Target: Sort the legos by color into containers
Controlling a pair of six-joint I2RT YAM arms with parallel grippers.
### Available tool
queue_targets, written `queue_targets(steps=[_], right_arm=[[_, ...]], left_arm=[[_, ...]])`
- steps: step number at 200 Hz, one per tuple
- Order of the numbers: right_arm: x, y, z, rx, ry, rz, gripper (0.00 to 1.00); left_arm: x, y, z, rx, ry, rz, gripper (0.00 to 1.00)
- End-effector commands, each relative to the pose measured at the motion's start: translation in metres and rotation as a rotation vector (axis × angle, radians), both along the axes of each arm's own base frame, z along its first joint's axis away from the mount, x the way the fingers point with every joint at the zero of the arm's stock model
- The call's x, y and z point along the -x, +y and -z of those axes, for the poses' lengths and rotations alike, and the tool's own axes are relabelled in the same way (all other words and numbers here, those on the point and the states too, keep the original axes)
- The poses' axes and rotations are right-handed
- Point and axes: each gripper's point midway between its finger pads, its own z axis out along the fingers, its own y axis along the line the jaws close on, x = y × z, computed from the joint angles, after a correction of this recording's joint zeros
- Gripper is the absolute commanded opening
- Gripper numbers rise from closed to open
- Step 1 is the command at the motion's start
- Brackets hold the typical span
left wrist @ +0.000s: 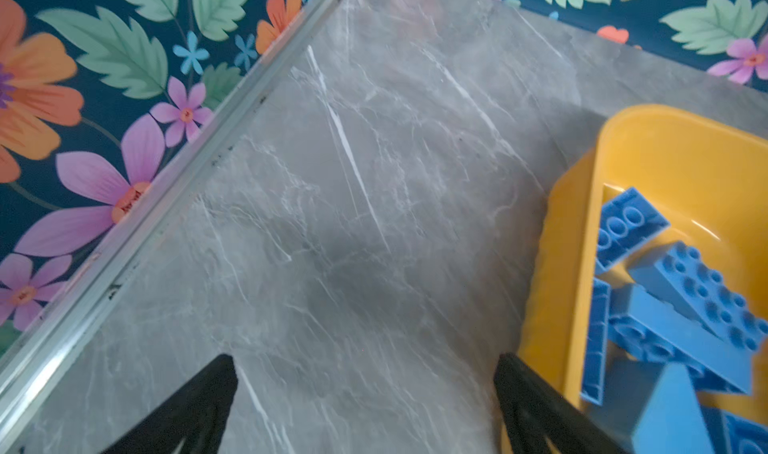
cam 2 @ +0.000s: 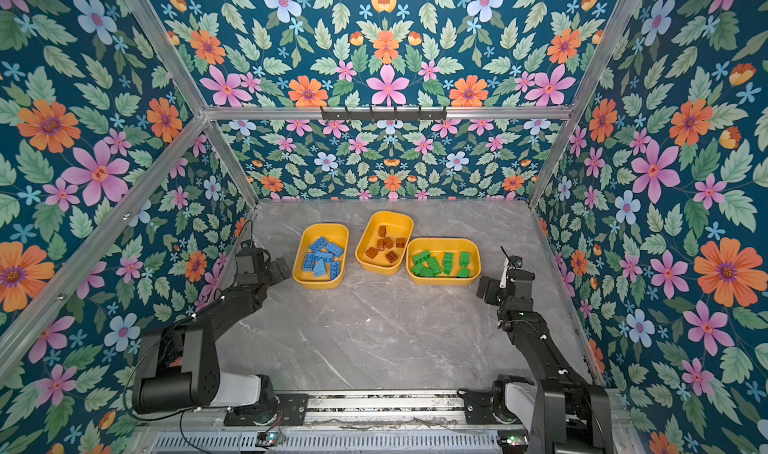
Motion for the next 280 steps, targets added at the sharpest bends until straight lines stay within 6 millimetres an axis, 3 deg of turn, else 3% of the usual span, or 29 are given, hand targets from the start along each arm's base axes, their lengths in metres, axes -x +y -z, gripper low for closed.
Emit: queue_targets(steps=[1,67,111,147,180,215,280], right_arm=[[-0.03,-0.003,-0.032,0.035,-0.184,-0.012,0.99],[-0.042,0.004,-0.019,0.036,-0.263,-0.057,0.99],[-0.044,0.011,-0.011,0.04,-0.289,-0.104,0.99],[-0.041,0.014,-0.006,0.041,-0.314,-0.12,0.99],[-0.04,0.013,-0.006,0.04,-0.321,-0.113,0.99],[-0.04,0.016,-0.006,0.04,-0.319,-0.136,0.99],[-0.043,0.03,-0.005,0.04,-0.304,-0.22,0.99]], left_arm=[[-0.021,0.007,-0.031,-0.067,-0.186,-0.001,0.99],[-0.031,0.002,-0.017,-0.088,-0.262,0.053,1.0],[-0.005,-0.007,-0.024,-0.099,-0.395,0.093,1.0],[0.002,-0.021,-0.031,-0.114,-0.463,0.174,1.0],[0.004,-0.036,-0.021,-0.14,-0.472,0.24,1.0],[0.009,-0.025,-0.025,-0.156,-0.505,0.161,1.0],[0.001,-0.033,-0.02,-0.176,-0.459,0.188,1.0]])
